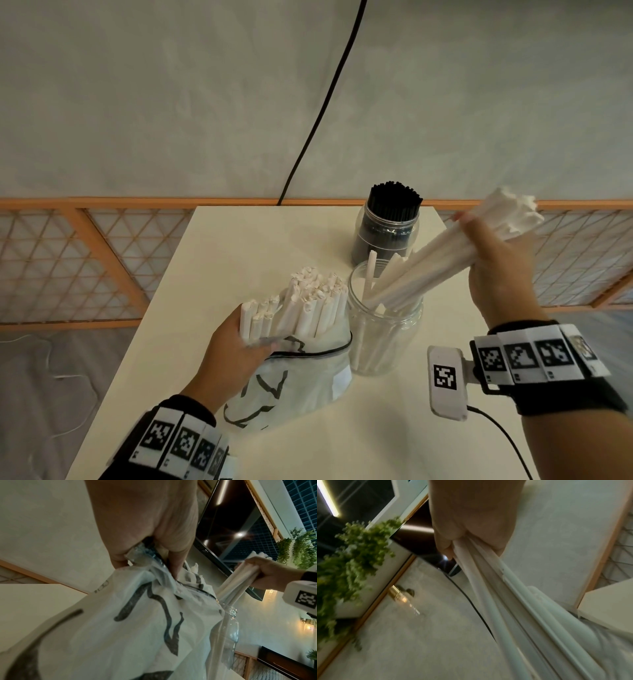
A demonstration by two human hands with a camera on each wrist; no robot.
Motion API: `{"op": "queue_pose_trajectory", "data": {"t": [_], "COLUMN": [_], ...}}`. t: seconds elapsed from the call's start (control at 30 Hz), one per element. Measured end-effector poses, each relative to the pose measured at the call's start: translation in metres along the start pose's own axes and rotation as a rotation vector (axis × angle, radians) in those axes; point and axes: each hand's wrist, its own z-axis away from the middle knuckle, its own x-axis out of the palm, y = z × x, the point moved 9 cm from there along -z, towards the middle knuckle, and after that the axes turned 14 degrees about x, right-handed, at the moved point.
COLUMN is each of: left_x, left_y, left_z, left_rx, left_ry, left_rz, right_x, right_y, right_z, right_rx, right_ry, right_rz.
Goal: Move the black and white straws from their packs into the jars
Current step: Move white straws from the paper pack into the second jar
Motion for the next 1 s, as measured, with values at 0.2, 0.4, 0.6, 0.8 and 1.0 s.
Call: {"op": "queue_pose_trajectory", "data": {"t": [0.2,0.4,0.6,0.8,1.0], "left_x": [0.002,0.002,0.002,-0.003,-0.006], "left_y": [0.001,0.000,0.002,0.016,0.011], "left_z": [-0.001,-0.001,0.000,0.001,0.002], "left_rx": [0.000,0.004,0.025,0.151,0.166], "left_ry": [-0.006,0.008,0.036,0.082,0.064], "left_rz": [0.014,0.029,0.022,0.068,0.081], "right_x": [0.025,0.017,0.070,0.065,0.084], "right_y": [0.040,0.038,0.051,0.151,0.150], "right_z": [0.001,0.027,0.078,0.090,0.095], "right_rx": [0.133,-0.098,-0.238,0.508,0.372], "right_ry": [-0.111,0.125,-0.245,-0.507,-0.548], "right_rz": [0.399,0.661,0.694,1.050,0.905]}}
